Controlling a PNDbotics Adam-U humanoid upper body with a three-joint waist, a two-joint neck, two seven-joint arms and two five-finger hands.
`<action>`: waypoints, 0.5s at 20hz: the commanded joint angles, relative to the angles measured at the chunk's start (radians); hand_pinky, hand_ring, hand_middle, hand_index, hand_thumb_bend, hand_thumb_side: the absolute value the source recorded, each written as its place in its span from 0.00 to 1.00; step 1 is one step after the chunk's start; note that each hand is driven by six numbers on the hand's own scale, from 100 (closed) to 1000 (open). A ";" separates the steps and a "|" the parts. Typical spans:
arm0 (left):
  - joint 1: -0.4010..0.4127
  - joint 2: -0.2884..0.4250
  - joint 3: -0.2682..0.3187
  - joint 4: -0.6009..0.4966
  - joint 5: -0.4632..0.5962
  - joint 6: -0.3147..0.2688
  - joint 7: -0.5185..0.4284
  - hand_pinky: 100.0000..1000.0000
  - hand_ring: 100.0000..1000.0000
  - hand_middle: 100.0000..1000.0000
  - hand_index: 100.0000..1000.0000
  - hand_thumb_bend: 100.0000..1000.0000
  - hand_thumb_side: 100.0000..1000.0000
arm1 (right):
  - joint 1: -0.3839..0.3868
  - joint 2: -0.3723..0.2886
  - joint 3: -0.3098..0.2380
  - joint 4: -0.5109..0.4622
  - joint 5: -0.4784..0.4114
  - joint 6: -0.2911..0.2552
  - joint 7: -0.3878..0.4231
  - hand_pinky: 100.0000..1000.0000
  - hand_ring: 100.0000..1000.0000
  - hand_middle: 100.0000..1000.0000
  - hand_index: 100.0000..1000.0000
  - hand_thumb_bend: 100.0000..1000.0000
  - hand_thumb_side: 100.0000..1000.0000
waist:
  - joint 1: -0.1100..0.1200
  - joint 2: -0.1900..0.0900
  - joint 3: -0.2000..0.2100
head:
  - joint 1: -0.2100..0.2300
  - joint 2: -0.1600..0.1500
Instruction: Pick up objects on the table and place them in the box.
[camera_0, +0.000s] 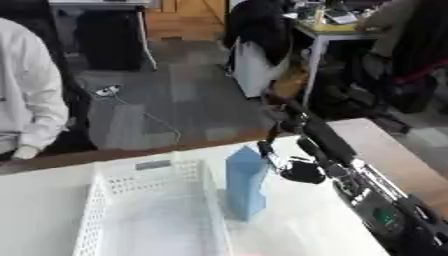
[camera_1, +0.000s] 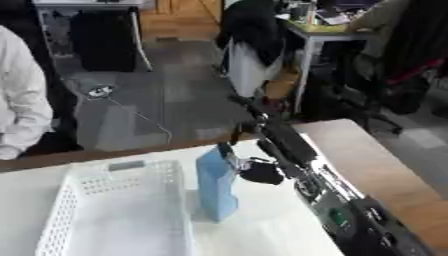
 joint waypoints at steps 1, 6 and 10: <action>-0.024 0.003 0.001 -0.014 0.006 -0.001 -0.004 0.45 0.37 0.58 0.57 0.84 0.73 | 0.006 -0.056 -0.019 -0.043 -0.034 -0.002 -0.009 1.00 1.00 1.00 0.49 0.12 0.75 | -0.001 -0.008 0.005 | -0.013 -0.018; -0.040 -0.008 -0.002 -0.014 0.013 0.001 -0.006 0.45 0.37 0.58 0.57 0.83 0.73 | 0.008 -0.079 -0.020 -0.079 -0.065 0.000 -0.002 0.99 1.00 1.00 0.50 0.13 0.74 | -0.005 -0.002 0.017 | -0.022 -0.028; -0.050 -0.015 -0.004 -0.014 0.019 0.003 -0.009 0.45 0.37 0.58 0.57 0.83 0.73 | 0.003 -0.085 -0.019 -0.087 -0.076 -0.001 0.005 0.99 1.00 1.00 0.50 0.13 0.74 | -0.008 0.001 0.024 | -0.028 -0.035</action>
